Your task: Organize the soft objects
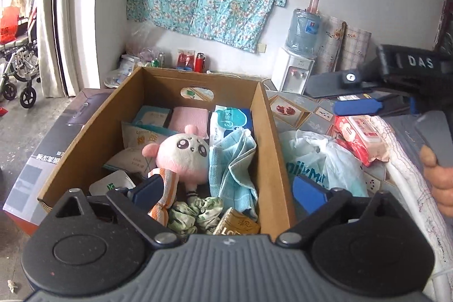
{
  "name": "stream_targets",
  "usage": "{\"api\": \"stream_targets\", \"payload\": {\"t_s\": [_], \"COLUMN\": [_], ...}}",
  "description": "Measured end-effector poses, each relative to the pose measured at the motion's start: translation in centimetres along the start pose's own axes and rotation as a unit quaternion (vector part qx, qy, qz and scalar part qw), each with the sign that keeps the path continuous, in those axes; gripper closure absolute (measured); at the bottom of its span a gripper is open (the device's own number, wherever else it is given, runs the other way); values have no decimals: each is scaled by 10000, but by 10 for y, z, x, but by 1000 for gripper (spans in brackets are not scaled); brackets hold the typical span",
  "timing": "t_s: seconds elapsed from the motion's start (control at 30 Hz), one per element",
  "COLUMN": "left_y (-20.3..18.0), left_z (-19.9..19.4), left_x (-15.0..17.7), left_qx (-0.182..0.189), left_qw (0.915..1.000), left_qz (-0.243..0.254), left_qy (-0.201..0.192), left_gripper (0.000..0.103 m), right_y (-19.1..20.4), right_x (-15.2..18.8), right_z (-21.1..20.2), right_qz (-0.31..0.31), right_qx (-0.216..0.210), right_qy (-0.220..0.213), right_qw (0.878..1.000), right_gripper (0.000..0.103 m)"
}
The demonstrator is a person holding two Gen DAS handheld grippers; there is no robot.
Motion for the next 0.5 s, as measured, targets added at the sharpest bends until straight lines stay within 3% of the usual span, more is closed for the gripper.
{"api": "stream_targets", "payload": {"t_s": [0.1, 0.23, 0.5], "left_y": [-4, -10, -23], "left_z": [-3, -7, -16], "left_x": [-1, 0, 6], "left_qx": [-210, -384, -518], "left_qw": [9996, 9989, 9984], "left_qz": [165, 255, 132], "left_qy": [-13, 18, 172], "left_gripper": [0, 0, 0], "right_y": [-19, -35, -43], "right_x": [17, 45, 103], "right_z": [-27, -52, -70], "right_qz": [35, 117, -15], "right_qx": [614, 1269, 1877], "right_qy": [-607, -1079, -1213], "right_qw": [9963, 9860, 9747], "right_gripper": [5, 1, 1]}}
Point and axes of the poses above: each gripper's, at about its wrist camera, not at the fingertips, and z roughly the way its jaws point, y to its left, x to its underside, the point moved 7 cm from there along z, roughly the way its jaws point, and after that the axes turned 4 degrees about z, right-handed, at the moved point
